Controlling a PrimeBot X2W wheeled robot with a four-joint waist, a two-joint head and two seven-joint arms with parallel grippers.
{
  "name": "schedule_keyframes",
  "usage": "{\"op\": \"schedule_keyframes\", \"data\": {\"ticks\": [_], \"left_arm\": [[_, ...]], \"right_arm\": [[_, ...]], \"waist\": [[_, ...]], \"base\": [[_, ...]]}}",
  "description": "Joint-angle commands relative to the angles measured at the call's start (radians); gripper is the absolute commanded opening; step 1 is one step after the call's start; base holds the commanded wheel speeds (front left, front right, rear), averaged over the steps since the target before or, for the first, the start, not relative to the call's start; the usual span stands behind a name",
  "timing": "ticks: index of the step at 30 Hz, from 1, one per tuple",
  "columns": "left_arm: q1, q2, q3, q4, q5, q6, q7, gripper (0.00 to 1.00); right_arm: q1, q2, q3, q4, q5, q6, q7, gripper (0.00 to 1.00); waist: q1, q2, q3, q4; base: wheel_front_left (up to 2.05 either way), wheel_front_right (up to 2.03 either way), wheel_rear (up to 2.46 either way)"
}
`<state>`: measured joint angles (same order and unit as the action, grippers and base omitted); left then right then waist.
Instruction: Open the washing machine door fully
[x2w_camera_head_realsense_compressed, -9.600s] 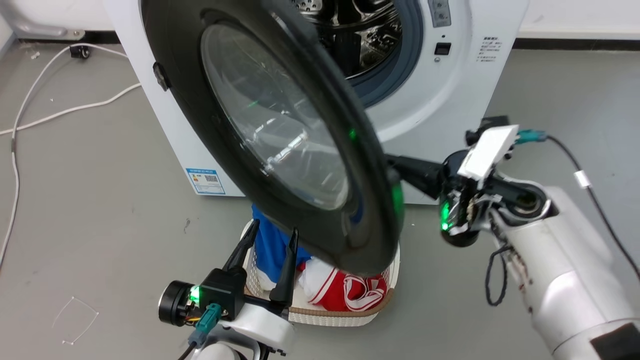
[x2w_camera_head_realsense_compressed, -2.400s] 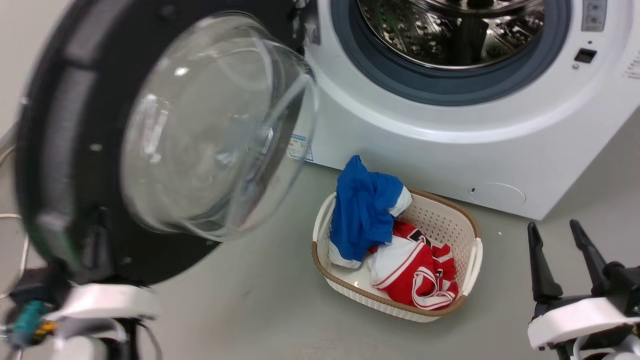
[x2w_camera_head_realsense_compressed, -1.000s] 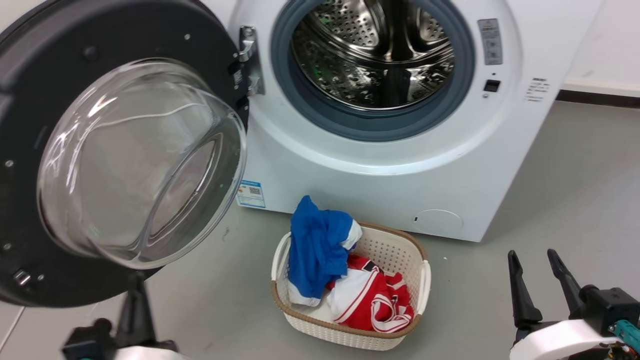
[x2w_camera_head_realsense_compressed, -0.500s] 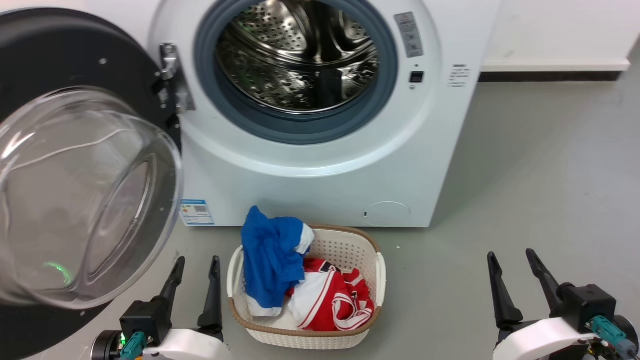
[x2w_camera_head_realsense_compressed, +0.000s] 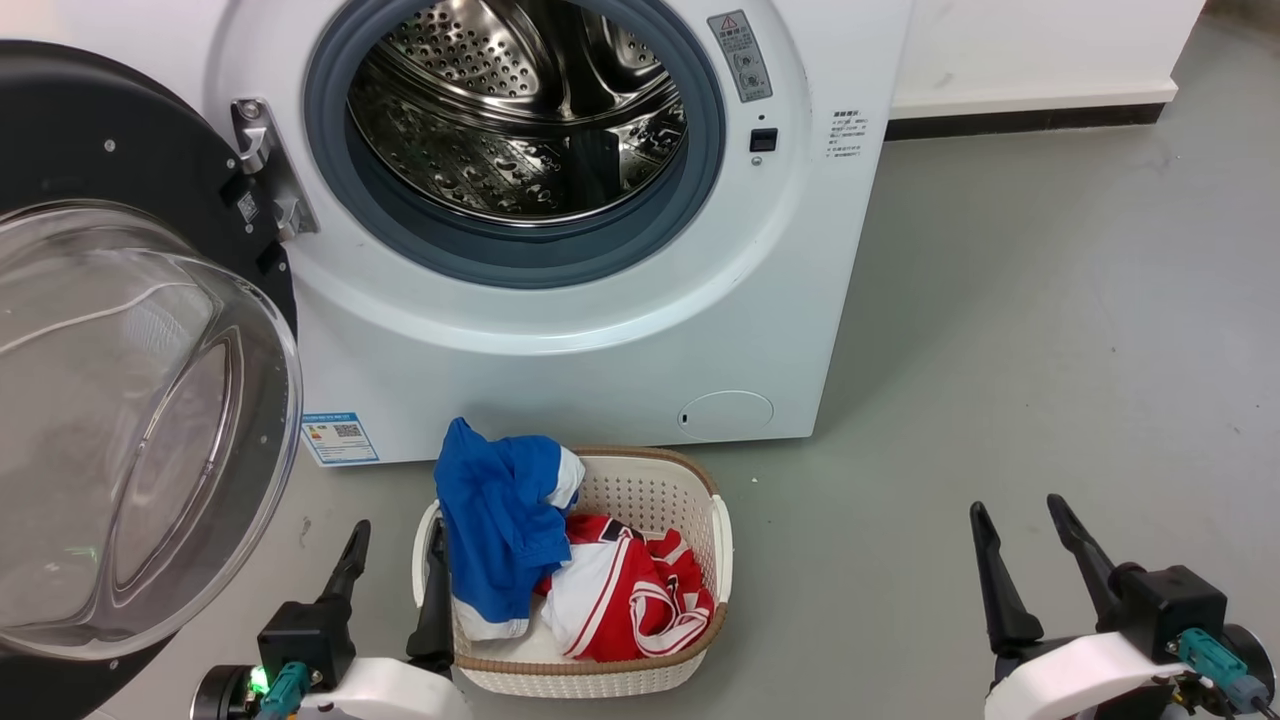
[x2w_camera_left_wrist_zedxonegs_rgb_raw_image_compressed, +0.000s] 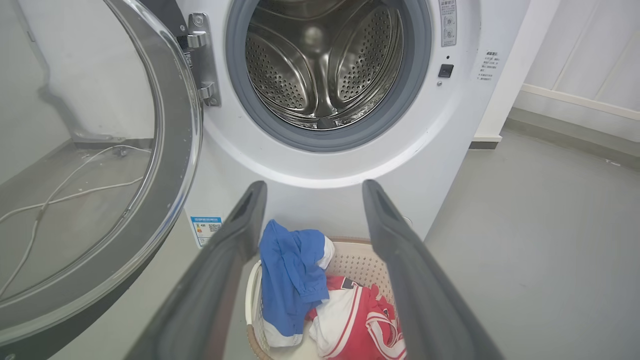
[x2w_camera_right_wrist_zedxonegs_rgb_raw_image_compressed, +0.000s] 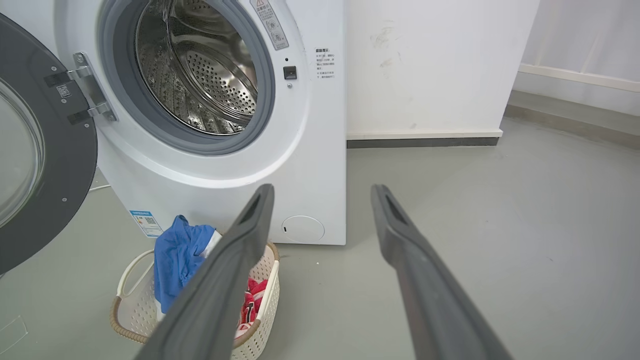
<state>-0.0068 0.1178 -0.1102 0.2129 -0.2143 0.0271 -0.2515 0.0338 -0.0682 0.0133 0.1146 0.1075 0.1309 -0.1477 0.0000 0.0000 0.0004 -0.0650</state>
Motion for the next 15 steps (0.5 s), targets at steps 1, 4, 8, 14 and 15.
{"op": "schedule_keyframes", "data": {"ticks": [1,4,8,14,15], "left_arm": [[-0.006,-0.001,-0.001,0.003,0.008,0.005,-0.007,1.00],[-0.016,-0.003,-0.006,0.007,0.012,0.009,-0.008,1.00],[-0.024,-0.005,-0.011,0.012,0.019,0.012,-0.012,1.00],[-0.026,-0.007,-0.011,0.015,0.022,0.011,-0.014,1.00],[-0.026,-0.007,-0.011,0.016,0.021,0.010,-0.015,1.00]], "right_arm": [[-0.016,-0.005,-0.002,0.000,0.006,0.000,-0.004,1.00],[-0.019,-0.006,-0.001,0.005,0.005,0.000,-0.007,1.00],[-0.031,-0.008,0.003,0.011,0.007,0.000,-0.010,1.00],[-0.030,-0.011,0.004,0.020,0.009,0.000,-0.016,1.00],[-0.029,-0.011,0.003,0.021,0.009,0.000,-0.017,1.00]], "waist": [[0.0000,0.0000,0.002,0.000],[0.0000,0.0000,0.010,0.001],[0.0000,0.0000,0.016,0.003],[0.0000,0.0000,0.019,0.004],[0.0000,0.0000,0.018,0.005]], "base": [[0.00,0.00,0.00],[0.00,0.00,0.00],[0.00,0.00,0.00],[0.00,0.00,0.00],[0.00,0.00,0.00]]}}
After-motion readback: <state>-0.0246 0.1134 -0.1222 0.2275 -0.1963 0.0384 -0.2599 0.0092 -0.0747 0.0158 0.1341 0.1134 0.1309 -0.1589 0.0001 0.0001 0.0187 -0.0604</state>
